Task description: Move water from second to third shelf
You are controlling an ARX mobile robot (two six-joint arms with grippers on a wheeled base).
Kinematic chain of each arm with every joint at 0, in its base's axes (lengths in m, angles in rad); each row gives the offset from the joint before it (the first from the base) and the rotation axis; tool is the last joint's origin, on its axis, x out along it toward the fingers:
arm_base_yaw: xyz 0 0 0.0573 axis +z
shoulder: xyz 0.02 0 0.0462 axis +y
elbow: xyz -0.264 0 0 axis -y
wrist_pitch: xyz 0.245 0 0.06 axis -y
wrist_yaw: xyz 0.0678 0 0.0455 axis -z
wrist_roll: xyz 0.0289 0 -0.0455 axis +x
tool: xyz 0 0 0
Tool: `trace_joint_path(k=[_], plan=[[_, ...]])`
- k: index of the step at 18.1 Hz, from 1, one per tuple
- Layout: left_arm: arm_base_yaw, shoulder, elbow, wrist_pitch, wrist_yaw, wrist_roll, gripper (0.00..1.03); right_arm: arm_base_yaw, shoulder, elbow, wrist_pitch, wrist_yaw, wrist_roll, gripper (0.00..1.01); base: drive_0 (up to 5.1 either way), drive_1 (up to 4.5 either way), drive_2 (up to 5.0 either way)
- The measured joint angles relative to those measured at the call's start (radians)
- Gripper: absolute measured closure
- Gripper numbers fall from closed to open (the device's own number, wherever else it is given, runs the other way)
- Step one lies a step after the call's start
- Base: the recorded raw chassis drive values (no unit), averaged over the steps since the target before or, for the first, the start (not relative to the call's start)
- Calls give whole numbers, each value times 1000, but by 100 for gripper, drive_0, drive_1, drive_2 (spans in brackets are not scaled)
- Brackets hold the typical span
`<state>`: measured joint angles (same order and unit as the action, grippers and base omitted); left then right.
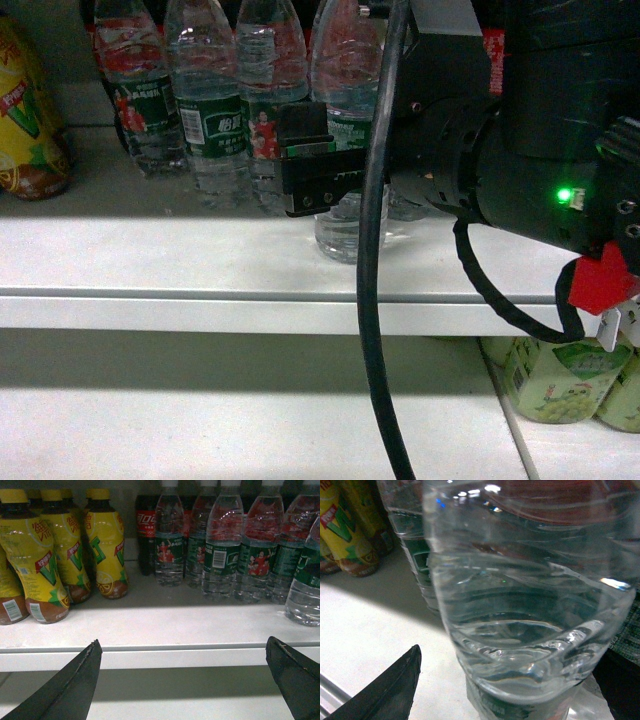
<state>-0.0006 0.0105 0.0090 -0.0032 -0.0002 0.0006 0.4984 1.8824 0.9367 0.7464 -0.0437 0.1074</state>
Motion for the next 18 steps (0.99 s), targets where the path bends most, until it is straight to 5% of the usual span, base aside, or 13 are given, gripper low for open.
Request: trace_joint_path(k=[4,12,18], plan=[[0,0,0,0,0,0,5,1,34,45,-16,26,-4,6,0,0,0],[0,0,0,0,0,0,5,14,42,56,-10,59,-21,59,0,0,0],[0,0,0,0,0,0,5,-1,-114,-124,-11,39,-14,61,0,0,0]])
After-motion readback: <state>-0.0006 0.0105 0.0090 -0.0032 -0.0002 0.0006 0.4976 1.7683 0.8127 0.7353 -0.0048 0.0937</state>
